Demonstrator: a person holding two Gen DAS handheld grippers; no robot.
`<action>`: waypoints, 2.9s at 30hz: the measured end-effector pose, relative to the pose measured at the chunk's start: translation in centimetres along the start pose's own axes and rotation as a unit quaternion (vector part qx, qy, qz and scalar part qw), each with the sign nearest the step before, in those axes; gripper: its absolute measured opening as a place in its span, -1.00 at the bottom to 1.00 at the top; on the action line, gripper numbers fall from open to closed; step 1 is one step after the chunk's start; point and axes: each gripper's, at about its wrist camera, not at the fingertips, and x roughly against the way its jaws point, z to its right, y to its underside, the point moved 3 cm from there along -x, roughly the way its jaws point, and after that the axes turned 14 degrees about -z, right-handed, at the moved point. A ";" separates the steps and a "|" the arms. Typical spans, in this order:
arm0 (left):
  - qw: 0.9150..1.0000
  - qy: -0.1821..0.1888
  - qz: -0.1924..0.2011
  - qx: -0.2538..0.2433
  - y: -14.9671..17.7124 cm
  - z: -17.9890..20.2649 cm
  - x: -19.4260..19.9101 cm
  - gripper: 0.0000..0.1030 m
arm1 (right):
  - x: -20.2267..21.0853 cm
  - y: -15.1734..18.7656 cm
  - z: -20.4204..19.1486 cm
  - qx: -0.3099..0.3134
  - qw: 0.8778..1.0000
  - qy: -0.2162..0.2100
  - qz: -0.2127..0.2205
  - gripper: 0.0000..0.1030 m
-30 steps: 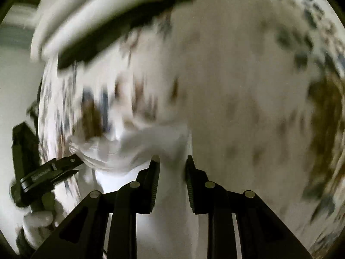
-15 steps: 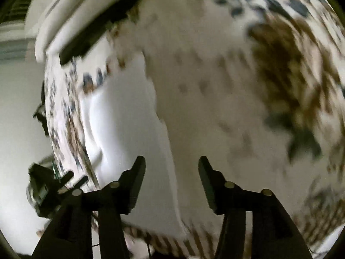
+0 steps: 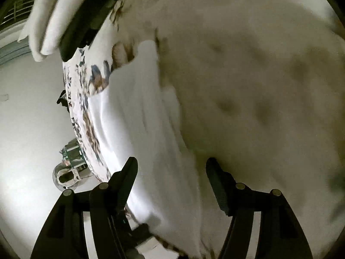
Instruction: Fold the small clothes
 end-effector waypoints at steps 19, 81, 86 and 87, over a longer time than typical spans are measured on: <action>0.983 -0.072 0.004 -0.167 -6.1 5.0 7.9 0.32 | -3.2 13.7 3.8 -0.066 0.998 -0.013 -0.019 -0.76; 0.985 -0.065 0.113 -0.114 -3.0 -0.1 7.0 -0.28 | -22.3 -2.3 -25.6 0.283 0.885 0.239 -0.280 0.10; 0.984 -0.065 0.112 -0.123 -2.7 0.2 6.7 -0.64 | -23.2 -1.8 -25.6 0.273 0.894 0.222 -0.277 -0.92; 0.984 -0.062 0.113 -0.122 -2.6 0.1 6.7 -0.64 | -22.8 -1.9 -25.9 0.276 0.897 0.228 -0.261 -0.93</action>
